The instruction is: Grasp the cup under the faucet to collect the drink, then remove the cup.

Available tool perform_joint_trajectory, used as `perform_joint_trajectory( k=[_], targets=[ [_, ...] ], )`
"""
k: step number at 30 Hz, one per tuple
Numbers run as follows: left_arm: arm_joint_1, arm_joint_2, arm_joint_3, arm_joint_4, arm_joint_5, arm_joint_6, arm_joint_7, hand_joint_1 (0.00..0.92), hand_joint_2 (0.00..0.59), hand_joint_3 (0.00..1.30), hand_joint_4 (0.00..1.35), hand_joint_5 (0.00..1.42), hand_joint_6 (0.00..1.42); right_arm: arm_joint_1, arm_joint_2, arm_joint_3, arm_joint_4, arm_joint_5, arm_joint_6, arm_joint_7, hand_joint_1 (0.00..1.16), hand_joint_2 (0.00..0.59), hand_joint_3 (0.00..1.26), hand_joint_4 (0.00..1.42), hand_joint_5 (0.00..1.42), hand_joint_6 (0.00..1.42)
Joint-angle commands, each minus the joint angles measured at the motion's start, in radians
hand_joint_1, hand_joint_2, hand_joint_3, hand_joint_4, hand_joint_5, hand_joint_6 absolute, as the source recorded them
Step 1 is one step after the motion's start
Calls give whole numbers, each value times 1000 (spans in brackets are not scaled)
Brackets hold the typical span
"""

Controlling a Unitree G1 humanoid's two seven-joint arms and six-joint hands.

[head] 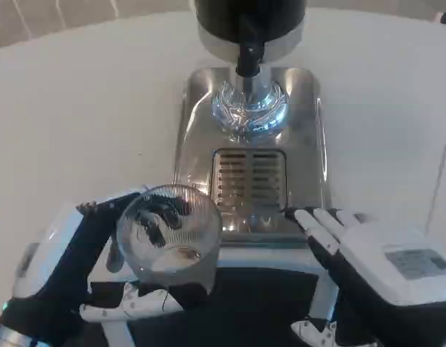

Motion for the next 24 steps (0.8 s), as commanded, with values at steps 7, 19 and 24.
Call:
perform_joint_trajectory(
  k=[7,19,24],
  targets=[
    [9,-4,5,-19,-2,-17,-2,558,18,1007,1190,1388,1277,6,9,-3,-9,6,-13,3,500,409,0,0,0,0],
    [2,-18,0,-8,2,5,1,557,18,1007,1190,1388,1277,9,9,-8,-12,10,-13,5,500,409,0,0,0,0],
    [-50,-46,-12,34,23,41,17,557,18,1007,1190,1388,1277,20,10,-21,-25,18,-5,11,499,411,0,0,0,0]
  ],
)
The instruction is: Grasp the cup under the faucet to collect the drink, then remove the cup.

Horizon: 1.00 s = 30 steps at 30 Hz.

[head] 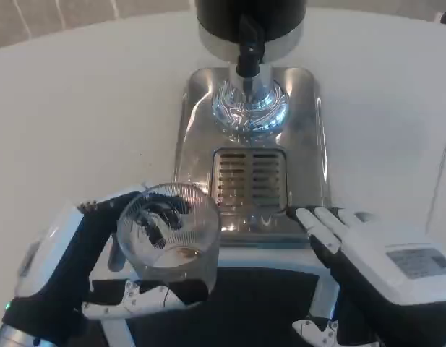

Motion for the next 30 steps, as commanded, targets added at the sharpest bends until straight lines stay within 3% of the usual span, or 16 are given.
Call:
perform_joint_trajectory(
  k=[1,13,30],
  targets=[
    [-75,-34,-17,53,33,33,26,557,18,1007,1190,1388,1277,21,6,-19,-20,17,2,12,497,412,0,0,0,0],
    [-303,-100,-65,281,129,72,136,557,18,1007,1190,1388,1277,21,-3,-87,-72,37,-11,80,486,418,0,0,0,0],
    [-498,-107,-167,575,209,98,280,559,18,1007,1190,1388,1277,29,49,-160,-72,61,-81,106,479,419,0,0,0,0]
  ],
)
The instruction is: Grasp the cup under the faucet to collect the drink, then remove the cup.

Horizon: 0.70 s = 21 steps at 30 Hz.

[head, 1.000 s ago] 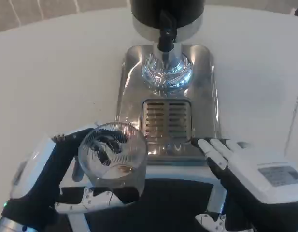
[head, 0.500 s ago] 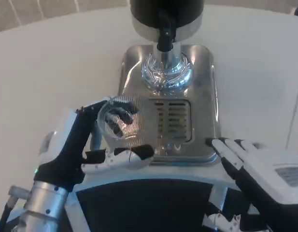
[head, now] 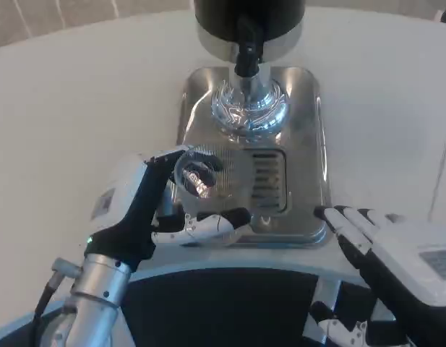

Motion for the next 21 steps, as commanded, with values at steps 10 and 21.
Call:
perform_joint_trajectory(
  k=[10,21],
  targets=[
    [-150,-32,-42,182,23,29,144,562,17,1004,1190,1374,1277,-5,12,-44,-16,31,-30,42,472,413,0,0,0,0],
    [-239,-69,-84,279,29,42,183,562,16,1002,1176,1374,1259,0,15,-83,-16,58,-44,61,466,411,0,0,0,0]
  ],
)
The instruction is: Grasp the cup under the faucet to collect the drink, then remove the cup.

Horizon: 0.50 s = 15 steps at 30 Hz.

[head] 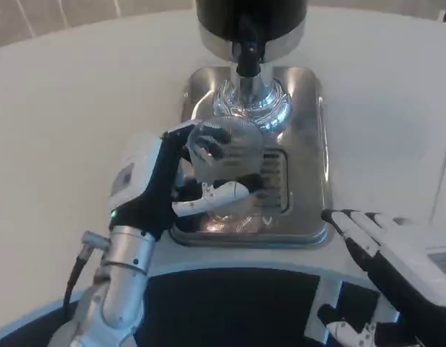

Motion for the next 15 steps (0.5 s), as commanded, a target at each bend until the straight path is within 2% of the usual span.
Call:
perform_joint_trajectory(
  k=[1,3,9,13,15],
  targets=[
    [-44,-16,-22,44,0,8,27,561,16,1003,1176,1374,1259,9,9,-19,-15,16,-18,15,466,411,0,0,0,0],
    [-58,-20,-31,59,4,8,34,560,16,1004,1176,1374,1259,8,9,-28,-15,21,-19,17,465,411,0,0,0,0],
    [-91,-30,-62,89,21,32,56,534,0,909,1035,1254,1135,7,10,-42,-15,30,-18,19,458,416,0,0,0,0],
    [-97,-28,-74,90,28,52,73,469,4,769,828,1055,1008,11,14,-46,-15,31,-20,21,454,418,0,0,0,0],
    [-97,-26,-77,87,39,70,88,415,24,692,697,923,896,14,16,-47,-15,32,-22,21,452,419,0,0,0,0]
  ],
)
